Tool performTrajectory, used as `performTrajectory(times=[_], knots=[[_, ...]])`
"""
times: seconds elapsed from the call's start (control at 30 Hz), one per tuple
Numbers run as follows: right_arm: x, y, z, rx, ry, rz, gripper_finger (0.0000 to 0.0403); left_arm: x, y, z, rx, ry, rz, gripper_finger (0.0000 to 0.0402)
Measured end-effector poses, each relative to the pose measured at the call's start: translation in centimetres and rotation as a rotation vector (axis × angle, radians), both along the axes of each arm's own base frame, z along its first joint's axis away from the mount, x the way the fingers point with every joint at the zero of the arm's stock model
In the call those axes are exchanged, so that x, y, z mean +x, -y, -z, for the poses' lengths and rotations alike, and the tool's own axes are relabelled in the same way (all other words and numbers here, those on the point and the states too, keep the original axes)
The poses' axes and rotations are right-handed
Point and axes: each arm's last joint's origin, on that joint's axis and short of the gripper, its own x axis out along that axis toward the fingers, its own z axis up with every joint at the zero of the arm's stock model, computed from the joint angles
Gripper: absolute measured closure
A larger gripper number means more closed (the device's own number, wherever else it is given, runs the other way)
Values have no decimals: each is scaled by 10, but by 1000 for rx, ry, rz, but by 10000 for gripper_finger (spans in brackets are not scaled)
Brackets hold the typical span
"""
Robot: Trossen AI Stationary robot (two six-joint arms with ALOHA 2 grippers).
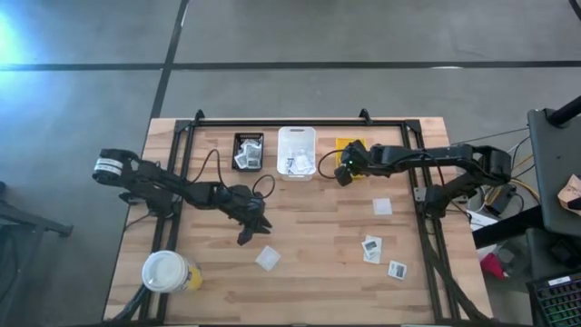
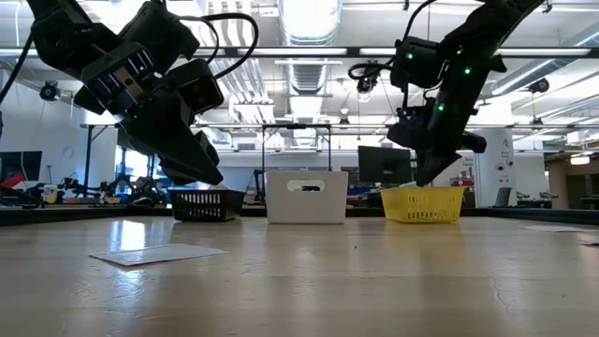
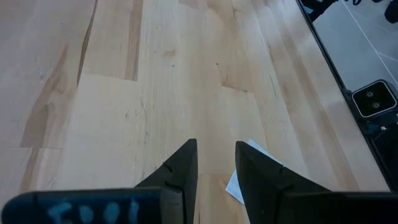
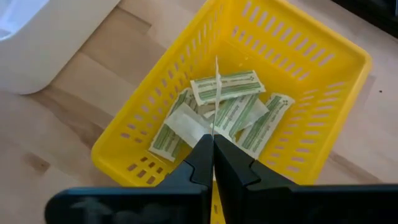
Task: Pick & Place First Aid Supplies
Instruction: Put the green bandage into the yellow basket, then put the blue bandage into the white bin
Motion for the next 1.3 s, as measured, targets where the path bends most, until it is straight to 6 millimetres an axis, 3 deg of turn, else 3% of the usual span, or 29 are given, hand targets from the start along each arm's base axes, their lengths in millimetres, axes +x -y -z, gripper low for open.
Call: performTrajectory(times=[0.17, 0.47, 0.7, 1.0, 1.3], knots=[[0, 0, 0, -3, -5, -8, 379, 0, 0, 0, 0, 0, 0, 301], [0, 0, -2, -12, 0, -4, 313, 0, 1, 0, 0, 0, 6, 301], [7, -10, -17, 123, 117, -104, 298, -1, 8, 1, -7, -20, 28, 303], [27, -64, -45, -23, 169, -283, 333, 6, 31, -12, 20, -116, 94, 303], [39, -126, -61, -121, 318, -476, 355, 4, 70, -25, 53, -116, 135, 303]])
